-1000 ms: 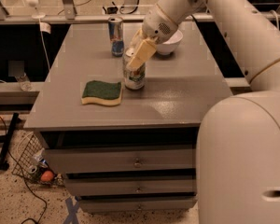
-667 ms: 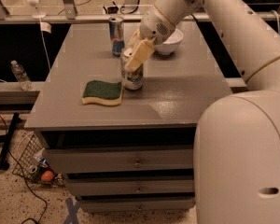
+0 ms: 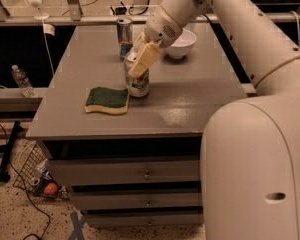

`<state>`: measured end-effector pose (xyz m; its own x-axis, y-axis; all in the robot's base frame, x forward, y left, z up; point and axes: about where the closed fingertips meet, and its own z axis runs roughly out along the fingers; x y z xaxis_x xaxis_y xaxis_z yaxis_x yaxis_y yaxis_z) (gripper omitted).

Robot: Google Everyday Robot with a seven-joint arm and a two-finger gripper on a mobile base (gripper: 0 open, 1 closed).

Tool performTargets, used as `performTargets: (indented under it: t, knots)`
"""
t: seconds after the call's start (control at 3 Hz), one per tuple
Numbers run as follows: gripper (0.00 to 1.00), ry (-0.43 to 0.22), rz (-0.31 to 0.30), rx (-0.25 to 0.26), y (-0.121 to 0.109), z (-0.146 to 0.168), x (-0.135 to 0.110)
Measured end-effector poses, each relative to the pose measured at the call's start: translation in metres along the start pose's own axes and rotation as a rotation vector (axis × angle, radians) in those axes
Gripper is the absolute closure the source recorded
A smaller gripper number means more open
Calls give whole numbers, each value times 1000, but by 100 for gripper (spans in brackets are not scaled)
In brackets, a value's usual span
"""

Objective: Move 7up can near sponge

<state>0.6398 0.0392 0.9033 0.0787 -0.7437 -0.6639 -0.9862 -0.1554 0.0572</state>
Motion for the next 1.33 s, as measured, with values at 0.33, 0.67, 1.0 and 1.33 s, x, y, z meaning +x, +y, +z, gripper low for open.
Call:
performTargets:
  t: [0.33, 0.67, 1.0, 1.33]
  knots:
    - [82, -9, 1, 16, -6, 2, -2]
    - [51, -20, 1, 33, -13, 7, -5]
    - [28, -25, 1, 39, -16, 9, -7]
    - [0, -32, 1, 47, -21, 14, -9]
